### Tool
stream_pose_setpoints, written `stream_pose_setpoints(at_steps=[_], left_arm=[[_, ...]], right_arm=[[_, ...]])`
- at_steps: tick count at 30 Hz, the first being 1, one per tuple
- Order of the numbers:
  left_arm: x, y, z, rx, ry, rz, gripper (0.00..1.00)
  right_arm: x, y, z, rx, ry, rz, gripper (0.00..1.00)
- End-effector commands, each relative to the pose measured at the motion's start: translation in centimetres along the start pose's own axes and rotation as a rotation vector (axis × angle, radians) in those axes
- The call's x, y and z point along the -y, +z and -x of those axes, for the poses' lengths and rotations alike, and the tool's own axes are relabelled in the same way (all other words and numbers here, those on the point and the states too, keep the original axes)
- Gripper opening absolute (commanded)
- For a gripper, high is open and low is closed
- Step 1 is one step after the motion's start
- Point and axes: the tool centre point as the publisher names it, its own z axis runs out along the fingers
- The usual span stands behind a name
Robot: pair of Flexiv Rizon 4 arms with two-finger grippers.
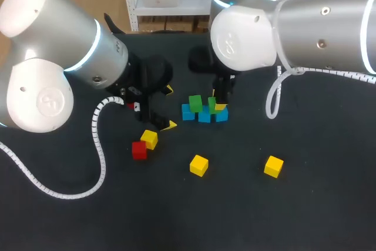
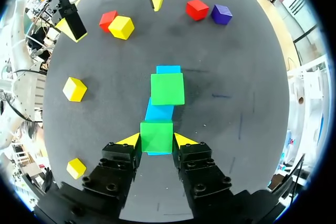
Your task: Place the blue cubes, place green cubes on the blue cubes, place the yellow cubes on the green cubes, then place the red cubes on the yellow cubes, and place purple cube on the red cubes.
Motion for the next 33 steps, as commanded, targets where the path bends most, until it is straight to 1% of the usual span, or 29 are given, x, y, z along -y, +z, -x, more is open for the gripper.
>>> stream_pose_setpoints(at_steps=[1, 2, 3, 5, 6, 7, 8, 10, 11, 12, 17, 22, 26, 30, 33], left_arm=[[0.0, 0.0, -0.2, 0.006, 0.003, -0.001, 1.0], [0.0, 0.0, -0.2, 0.006, 0.003, -0.001, 1.0], [0.0, 0.0, -0.2, 0.006, 0.003, -0.001, 1.0], [0.0, 0.0, -0.2, 0.006, 0.003, -0.001, 1.0], [0.0, 0.0, -0.2, 0.006, 0.003, -0.001, 1.0], [0.0, 0.0, -0.2, 0.006, 0.003, -0.001, 1.0], [0.0, 0.0, -0.2, 0.006, 0.003, -0.001, 1.0], [0.0, 0.0, -0.2, 0.006, 0.003, -0.001, 1.0], [0.0, 0.0, -0.2, 0.006, 0.003, -0.001, 1.0], [0.0, 0.0, -0.2, 0.006, 0.003, -0.001, 1.0], [0.0, 0.0, -0.2, 0.006, 0.003, -0.001, 1.0], [0.0, 0.0, -0.2, 0.006, 0.003, -0.001, 1.0], [0.0, 0.0, -0.2, 0.006, 0.003, -0.001, 1.0], [0.0, 0.0, -0.2, 0.006, 0.003, -0.001, 1.0], [0.0, 0.0, -0.2, 0.006, 0.003, -0.001, 1.0]], right_arm=[[-0.1, 0.0, -0.1, 0.003, 0.0, -0.001, 0.0], [-0.1, 0.0, -0.1, 0.003, 0.0, -0.001, 0.0], [-0.1, 0.0, -0.1, 0.004, 0.0, -0.001, 0.03], [-0.1, 0.0, -0.1, 0.005, 0.0, -0.002, 0.17], [-0.1, 0.0, -0.1, 0.005, 0.003, -0.003, 0.27], [-0.1, 0.0, -0.1, 0.006, 0.005, -0.004, 0.42], [-0.1, -0.1, -0.1, 0.007, 0.005, -0.004, 0.47], [-0.1, -0.1, -0.1, 0.007, 0.008, -0.006, 0.5], [-0.1, -0.1, -0.2, 0.008, 0.012, -0.008, 0.73], [-0.1, -0.2, -0.2, 0.01, 0.016, -0.011, 0.99], [0.0, -0.6, -0.3, 0.017, 0.028, -0.024, 1.0], [0.1, -2.1, -1.1, 0.044, 0.033, -0.064, 1.0], [-0.3, -3.9, -2.8, 0.049, 0.062, -0.102, 1.0], [-1.3, -5.7, -4.7, 0.041, 0.111, -0.141, 1.0], [-2.3, -6.5, -5.8, 0.038, 0.135, -0.151, 1.0]])
